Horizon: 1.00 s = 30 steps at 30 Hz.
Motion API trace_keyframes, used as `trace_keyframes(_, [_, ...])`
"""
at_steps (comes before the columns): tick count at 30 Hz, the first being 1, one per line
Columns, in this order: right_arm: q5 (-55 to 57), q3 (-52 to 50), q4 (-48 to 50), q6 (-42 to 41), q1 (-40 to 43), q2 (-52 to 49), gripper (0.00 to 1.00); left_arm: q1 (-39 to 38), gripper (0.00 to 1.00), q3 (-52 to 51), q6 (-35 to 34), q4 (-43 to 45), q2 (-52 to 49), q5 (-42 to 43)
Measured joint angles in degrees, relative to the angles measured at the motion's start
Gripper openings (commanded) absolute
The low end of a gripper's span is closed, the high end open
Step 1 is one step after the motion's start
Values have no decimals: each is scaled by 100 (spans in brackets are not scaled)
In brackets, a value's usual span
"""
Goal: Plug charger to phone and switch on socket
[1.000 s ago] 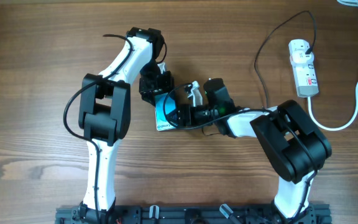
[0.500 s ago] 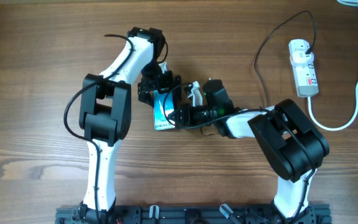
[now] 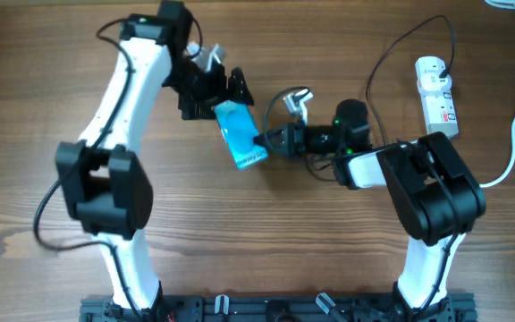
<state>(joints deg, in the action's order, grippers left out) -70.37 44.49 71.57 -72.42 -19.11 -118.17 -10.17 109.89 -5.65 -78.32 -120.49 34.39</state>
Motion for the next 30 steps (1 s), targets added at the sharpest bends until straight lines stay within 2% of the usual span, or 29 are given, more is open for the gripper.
trace_keyframes(1, [-61,-11,520,-402,46,-26,4,85,100,4,76,-13,372,221])
trace_keyframes(2, [-197,-15,1449,-914,98,-57,4,149,98,9,140,-9,688,212])
trace_keyframes(3, [-308,39,1891,-1478,157,55,4,315,92,11,197,13,1080,219])
trace_keyframes(4, [-361,63,1891,-1932,214,96,4,564,80,11,221,66,1554,260])
trace_keyframes(5, [-415,63,1891,-2155,249,96,4,678,52,13,256,114,1801,280])
trace_keyframes(6, [-442,66,1893,-2341,284,96,4,763,35,15,267,254,2162,330])
trace_keyframes(7, [-461,66,1893,-2430,289,96,4,767,22,20,278,332,2406,348])
trace_keyframes(8, [-463,66,1893,-2509,289,96,4,765,15,22,284,352,2551,345])
trace_keyframes(9, [-461,66,1893,-2647,289,96,4,765,27,39,319,240,2693,328])
trace_keyframes(10, [-459,66,1893,-2771,289,96,4,765,53,42,321,90,2723,302])
trace_keyframes(11, [-461,66,1893,-2894,289,96,5,758,72,31,313,48,2693,284])
trace_keyframes(12, [-461,66,1893,-2999,289,96,4,726,82,-24,334,83,2616,262])
trace_keyframes(14, [-461,79,1893,-3139,289,96,4,636,90,-273,337,181,2459,247])
trace_keyframes(15, [-461,136,1893,-3211,289,96,4,603,90,-402,321,199,2369,234])
trace_keyframes(17, [-461,369,1893,-3386,289,96,4,566,77,-555,323,245,2253,234])
trace_keyframes(18, [-452,461,1895,-3451,289,96,4,568,74,-621,308,269,2245,234])
trace_keyframes(25, [-437,603,1893,-3775,289,96,4,83,75,-1300,66,918,2210,214])
trace_keyframes(30, [-437,1001,1893,-3906,289,118,4,59,75,-1331,-9,1067,2208,212])
